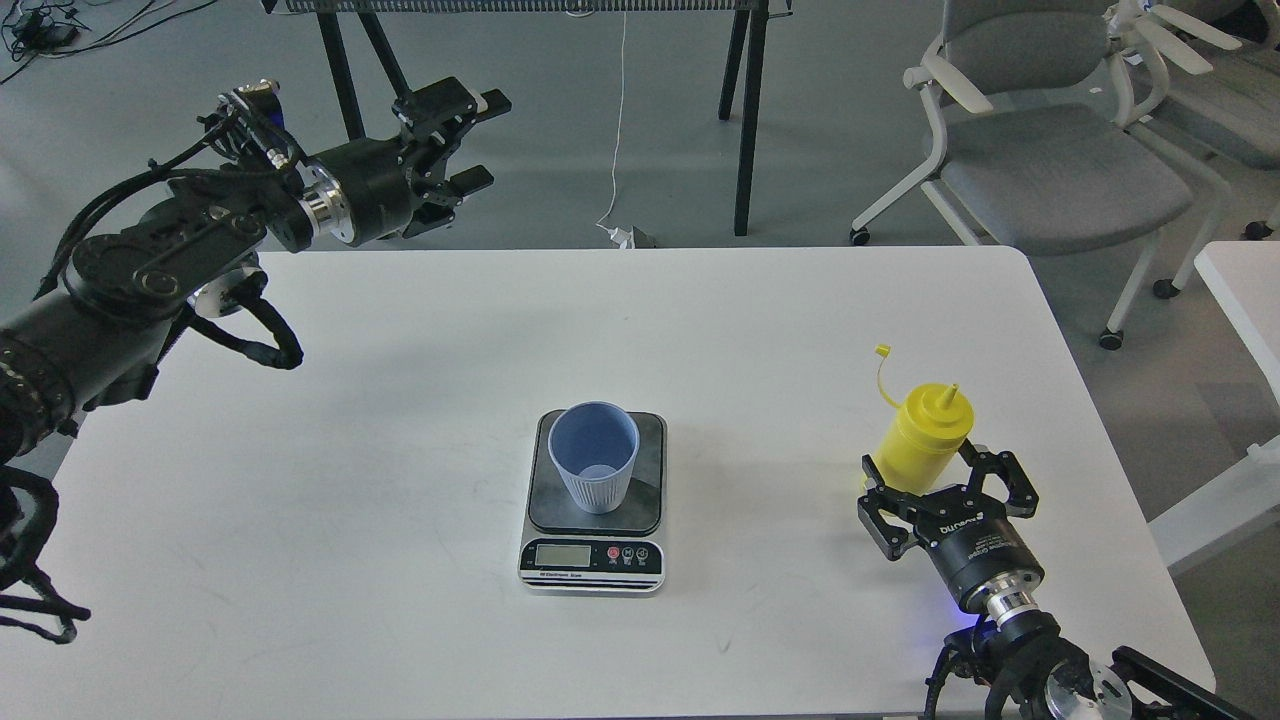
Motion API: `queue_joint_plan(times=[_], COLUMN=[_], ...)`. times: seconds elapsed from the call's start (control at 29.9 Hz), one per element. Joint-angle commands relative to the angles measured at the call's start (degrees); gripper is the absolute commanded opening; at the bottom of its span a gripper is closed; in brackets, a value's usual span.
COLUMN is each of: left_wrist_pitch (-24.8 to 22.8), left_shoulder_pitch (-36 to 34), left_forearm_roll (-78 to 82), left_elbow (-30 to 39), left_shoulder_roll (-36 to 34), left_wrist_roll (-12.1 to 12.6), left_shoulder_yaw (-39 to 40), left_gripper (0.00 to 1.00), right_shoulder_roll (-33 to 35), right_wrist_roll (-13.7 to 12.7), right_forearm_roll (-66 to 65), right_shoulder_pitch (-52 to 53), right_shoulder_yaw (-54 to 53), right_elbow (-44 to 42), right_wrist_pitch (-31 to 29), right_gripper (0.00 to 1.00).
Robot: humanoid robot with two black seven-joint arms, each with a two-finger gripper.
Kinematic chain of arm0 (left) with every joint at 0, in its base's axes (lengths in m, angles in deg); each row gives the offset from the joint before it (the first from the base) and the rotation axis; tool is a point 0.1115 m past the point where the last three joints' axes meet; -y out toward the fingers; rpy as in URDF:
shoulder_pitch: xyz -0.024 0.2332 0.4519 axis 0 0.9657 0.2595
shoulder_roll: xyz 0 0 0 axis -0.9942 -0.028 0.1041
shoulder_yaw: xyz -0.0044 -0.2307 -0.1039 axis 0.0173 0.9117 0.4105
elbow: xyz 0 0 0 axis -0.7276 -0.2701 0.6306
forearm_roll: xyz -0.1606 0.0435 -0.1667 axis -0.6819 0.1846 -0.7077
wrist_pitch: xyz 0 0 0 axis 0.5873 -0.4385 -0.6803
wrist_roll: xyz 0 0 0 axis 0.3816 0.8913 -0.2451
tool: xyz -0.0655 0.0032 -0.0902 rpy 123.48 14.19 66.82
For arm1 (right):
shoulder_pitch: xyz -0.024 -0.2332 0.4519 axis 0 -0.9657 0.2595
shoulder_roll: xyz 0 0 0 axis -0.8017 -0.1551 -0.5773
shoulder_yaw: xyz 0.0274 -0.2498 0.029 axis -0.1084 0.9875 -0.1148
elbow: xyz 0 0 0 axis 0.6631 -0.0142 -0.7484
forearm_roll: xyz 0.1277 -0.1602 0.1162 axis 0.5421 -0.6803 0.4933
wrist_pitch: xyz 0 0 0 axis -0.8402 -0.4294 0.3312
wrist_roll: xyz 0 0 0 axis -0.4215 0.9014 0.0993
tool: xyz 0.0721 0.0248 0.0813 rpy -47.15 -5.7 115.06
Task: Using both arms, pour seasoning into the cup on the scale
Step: 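Close the right gripper around the yellow bottle, then lift the yellow bottle and tip it nozzle-down above the cup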
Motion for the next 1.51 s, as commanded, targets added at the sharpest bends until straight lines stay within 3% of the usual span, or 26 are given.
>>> queue_joint_plan(times=[0.0, 0.13, 0.2, 0.37, 0.4, 0.43, 0.67, 0.84, 0.94, 1.24, 1.47], left_wrist_pitch=[0.0, 0.0, 0.0, 0.0, 0.0, 0.0, 0.0, 0.0, 0.0, 0.0, 0.0], left_shoulder_pitch=[0.1, 1.1, 1.1, 1.1, 1.2, 1.2, 1.1, 1.1, 1.1, 1.2, 1.2], left_forearm_roll=[0.0, 0.0, 0.0, 0.0, 0.0, 0.0, 0.0, 0.0, 0.0, 0.0, 0.0], left_elbow=[0.0, 0.0, 0.0, 0.0, 0.0, 0.0, 0.0, 0.0, 0.0, 0.0, 0.0], left_shoulder_roll=[0.0, 0.0, 0.0, -0.3, -0.3, -0.2, -0.1, -0.3, -0.4, -0.4, -0.9], left_wrist_roll=[0.0, 0.0, 0.0, 0.0, 0.0, 0.0, 0.0, 0.0, 0.0, 0.0, 0.0], left_shoulder_yaw=[-0.1, 0.0, 0.0, 0.0, 0.0, 0.0, 0.0, 0.0, 0.0, 0.0, 0.6], left_gripper=[0.99, 0.99, 0.99, 0.99, 0.99, 0.99, 0.99, 0.99, 0.99, 0.99, 0.99], right_shoulder_roll=[-0.3, -1.3, -1.5, -2.8, -2.9, -3.0, -2.5, 2.7, 4.4, 6.4, 3.4], right_wrist_roll=[0.0, 0.0, 0.3, 0.6, 0.7, 0.7, 0.7, 0.7, 0.9, 1.6, 1.6], right_forearm_roll=[-0.1, -0.4, -1.1, -1.5, -1.5, -1.5, -1.5, -5.3, -14.8, -36.8, -48.5], right_shoulder_pitch=[1.3, 2.1, 2.1, 2.3, 2.6, 3.1, 6.8, 19.1, 28.9, 54.8, 68.8], right_shoulder_yaw=[0.1, 0.1, 0.0, 0.0, -0.1, 0.0, -2.9, -5.6, -2.9, 25.7, 46.9], right_elbow=[-1.3, -2.6, -2.6, -3.0, -3.1, -3.0, 2.3, 7.4, 6.9, 7.5, 7.1], right_wrist_pitch=[0.0, 0.0, 0.0, 0.0, 0.0, 0.0, 0.0, 0.0, 9.4, 27.1, 33.6], right_gripper=[0.99, 0.95, 0.85, 0.17, 0.06, 0.02, 0.01, 0.01, 0.01, 0.01, 0.01])
